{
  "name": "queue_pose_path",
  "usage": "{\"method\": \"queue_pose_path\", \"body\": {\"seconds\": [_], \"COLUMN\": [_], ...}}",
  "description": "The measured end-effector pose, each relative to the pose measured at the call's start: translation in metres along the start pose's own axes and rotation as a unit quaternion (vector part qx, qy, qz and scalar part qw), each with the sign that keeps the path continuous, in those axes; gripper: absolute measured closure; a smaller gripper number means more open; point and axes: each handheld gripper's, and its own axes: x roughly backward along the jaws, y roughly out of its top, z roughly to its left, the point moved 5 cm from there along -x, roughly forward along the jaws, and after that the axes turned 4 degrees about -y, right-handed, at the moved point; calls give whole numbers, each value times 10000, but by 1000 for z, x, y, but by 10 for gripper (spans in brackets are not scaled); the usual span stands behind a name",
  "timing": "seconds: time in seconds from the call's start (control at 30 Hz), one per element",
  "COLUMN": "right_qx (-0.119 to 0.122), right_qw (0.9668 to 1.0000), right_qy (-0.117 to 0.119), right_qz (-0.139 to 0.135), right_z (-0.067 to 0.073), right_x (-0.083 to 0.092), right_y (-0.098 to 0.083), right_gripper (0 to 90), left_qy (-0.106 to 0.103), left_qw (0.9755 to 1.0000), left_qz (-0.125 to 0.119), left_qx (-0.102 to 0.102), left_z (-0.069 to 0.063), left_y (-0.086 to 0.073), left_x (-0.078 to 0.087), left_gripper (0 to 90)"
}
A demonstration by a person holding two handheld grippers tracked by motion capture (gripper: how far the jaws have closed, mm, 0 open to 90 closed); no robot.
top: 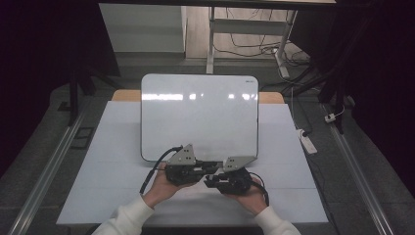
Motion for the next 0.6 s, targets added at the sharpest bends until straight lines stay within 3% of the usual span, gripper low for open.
{"method": "queue_pose_path", "body": {"seconds": [0.1,0.13,0.23,0.3,0.33,0.4,0.6], "right_qx": [-210,-239,-122,-61,-71,-154,-190], "right_qw": [9986,9971,9890,9823,9794,9765,9661], "right_qy": [-354,-575,-1309,-1695,-1833,-1956,-2323], "right_qz": [-325,-433,-680,-792,-845,-893,-1107], "right_z": [1,2,10,17,18,17,14], "right_x": [6,8,13,14,15,17,27], "right_y": [2,2,2,3,3,4,7], "right_gripper": [627,599,550,529,519,503,518], "left_qy": [164,195,217,472,445,320,498], "left_qw": [9996,9992,9981,9979,9981,9980,9971], "left_qz": [-184,-257,-391,-290,-266,-282,-215], "left_qx": [158,245,420,329,338,460,537], "left_z": [3,5,6,7,7,7,9], "left_y": [3,3,6,5,4,3,2], "left_x": [3,4,5,3,2,1,-4], "left_gripper": [809,809,809,808,809,809,809]}}
